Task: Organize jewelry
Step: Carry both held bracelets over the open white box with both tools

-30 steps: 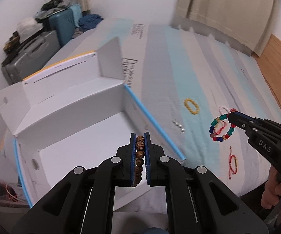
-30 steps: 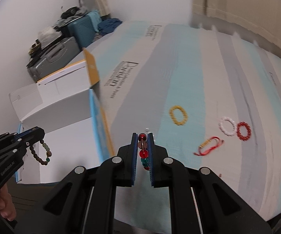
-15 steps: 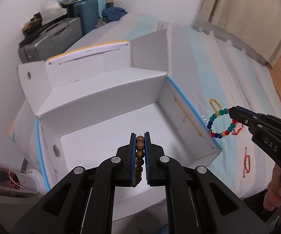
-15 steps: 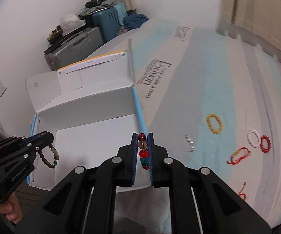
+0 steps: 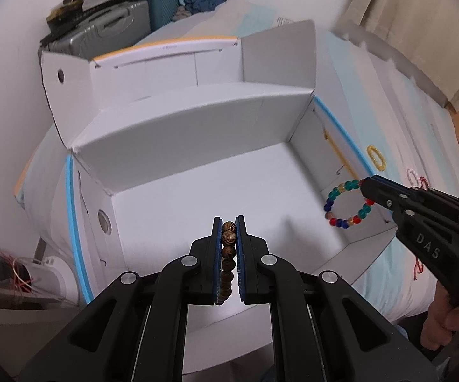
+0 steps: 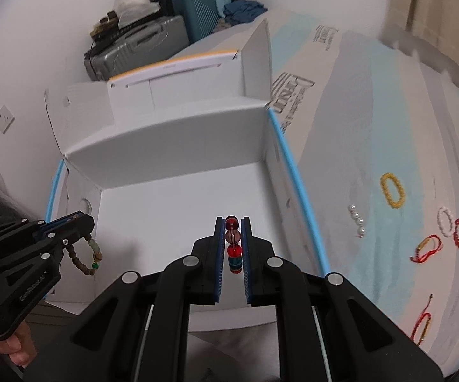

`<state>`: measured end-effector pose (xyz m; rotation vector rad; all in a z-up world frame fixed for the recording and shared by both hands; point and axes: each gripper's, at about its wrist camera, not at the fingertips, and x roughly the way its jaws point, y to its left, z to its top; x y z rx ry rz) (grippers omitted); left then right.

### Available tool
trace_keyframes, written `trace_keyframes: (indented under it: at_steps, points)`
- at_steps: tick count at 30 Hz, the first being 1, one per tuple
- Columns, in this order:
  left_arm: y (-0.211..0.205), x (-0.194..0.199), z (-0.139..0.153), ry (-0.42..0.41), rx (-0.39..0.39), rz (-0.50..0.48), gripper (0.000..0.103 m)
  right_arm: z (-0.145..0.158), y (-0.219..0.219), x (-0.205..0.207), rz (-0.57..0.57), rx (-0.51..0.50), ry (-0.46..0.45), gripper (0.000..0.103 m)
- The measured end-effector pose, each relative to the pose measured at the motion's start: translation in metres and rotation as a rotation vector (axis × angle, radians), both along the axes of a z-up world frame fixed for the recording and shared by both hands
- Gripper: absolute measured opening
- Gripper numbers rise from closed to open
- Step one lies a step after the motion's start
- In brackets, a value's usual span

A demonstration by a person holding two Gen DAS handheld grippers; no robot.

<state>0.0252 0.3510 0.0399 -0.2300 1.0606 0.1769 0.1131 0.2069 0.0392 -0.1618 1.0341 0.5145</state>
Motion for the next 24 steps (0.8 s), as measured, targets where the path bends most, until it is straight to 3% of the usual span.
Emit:
trace_keyframes:
  at_steps: [16, 24]
  points:
    - [0.025, 0.012, -0.064, 0.179, -0.038, 0.022, 0.007, -0.054, 0.032, 0.006, 0.026, -0.077, 0.081, 0.009]
    - [0.025, 0.013, -0.074, 0.217, -0.04, 0.021, 0.007, -0.067, 0.035, 0.006, 0.028, -0.096, 0.102, 0.009]
